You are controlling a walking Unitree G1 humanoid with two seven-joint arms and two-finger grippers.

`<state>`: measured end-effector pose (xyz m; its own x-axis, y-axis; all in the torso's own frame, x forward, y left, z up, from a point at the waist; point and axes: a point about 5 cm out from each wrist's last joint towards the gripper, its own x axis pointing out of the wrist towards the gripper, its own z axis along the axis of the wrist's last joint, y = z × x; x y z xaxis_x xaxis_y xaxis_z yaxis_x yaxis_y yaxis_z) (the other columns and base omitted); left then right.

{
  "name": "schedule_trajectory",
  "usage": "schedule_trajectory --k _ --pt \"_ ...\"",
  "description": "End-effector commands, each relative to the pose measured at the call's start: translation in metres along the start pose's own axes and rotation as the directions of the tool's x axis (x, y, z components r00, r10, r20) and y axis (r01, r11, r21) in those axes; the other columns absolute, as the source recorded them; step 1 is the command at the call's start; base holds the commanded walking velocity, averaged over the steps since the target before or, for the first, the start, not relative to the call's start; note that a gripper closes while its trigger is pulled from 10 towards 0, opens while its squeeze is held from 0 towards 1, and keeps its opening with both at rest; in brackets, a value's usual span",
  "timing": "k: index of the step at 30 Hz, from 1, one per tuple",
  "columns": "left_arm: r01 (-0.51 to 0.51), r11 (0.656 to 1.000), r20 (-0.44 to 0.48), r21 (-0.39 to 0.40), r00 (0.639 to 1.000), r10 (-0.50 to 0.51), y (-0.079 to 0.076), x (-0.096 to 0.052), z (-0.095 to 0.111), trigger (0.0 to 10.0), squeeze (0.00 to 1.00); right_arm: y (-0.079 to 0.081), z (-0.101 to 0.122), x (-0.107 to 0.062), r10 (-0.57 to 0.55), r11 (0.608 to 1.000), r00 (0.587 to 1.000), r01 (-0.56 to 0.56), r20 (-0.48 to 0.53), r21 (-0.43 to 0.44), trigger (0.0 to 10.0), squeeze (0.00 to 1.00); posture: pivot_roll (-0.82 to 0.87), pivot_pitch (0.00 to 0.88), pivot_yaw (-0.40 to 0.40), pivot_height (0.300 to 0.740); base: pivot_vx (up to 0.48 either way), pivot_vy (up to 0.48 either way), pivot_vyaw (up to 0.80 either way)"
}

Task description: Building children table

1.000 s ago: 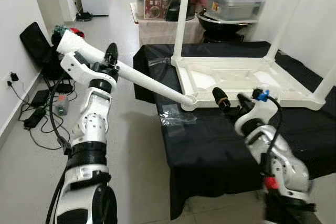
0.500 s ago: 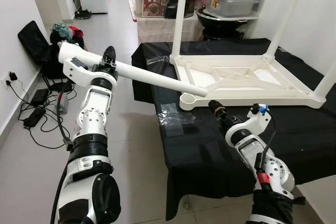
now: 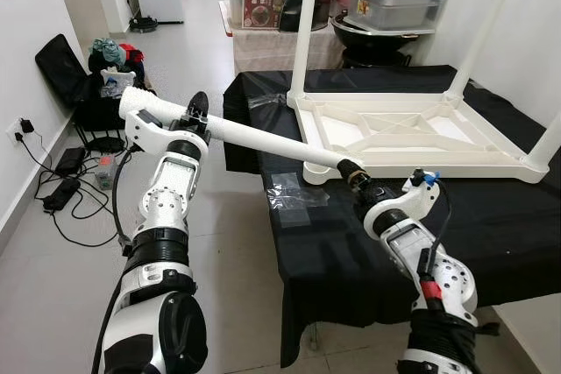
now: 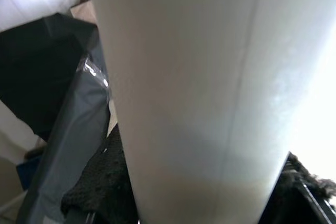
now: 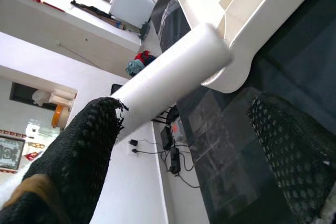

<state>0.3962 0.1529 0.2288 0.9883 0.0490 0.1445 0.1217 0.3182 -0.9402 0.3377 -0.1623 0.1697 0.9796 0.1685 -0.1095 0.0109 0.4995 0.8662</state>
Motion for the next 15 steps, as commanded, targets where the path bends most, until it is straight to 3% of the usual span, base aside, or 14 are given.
schedule_trajectory --k 1,15 --pt "-0.003 0.999 -0.012 -0.038 1.000 0.002 0.003 -0.001 -0.003 0.0 0.00 0.001 -0.002 0.002 -0.001 0.999 1.000 0.001 -0.003 0.041 10.0 0.00 0.04 0.000 -0.059 0.740 0.000 0.000 0.00" --pt "0.020 0.996 -0.093 -0.084 0.995 -0.028 0.005 -0.003 -0.023 0.0 0.00 0.014 0.002 0.014 0.036 0.991 0.999 -0.040 0.030 0.130 10.0 0.00 0.04 0.000 -0.065 0.740 0.000 0.000 0.00"
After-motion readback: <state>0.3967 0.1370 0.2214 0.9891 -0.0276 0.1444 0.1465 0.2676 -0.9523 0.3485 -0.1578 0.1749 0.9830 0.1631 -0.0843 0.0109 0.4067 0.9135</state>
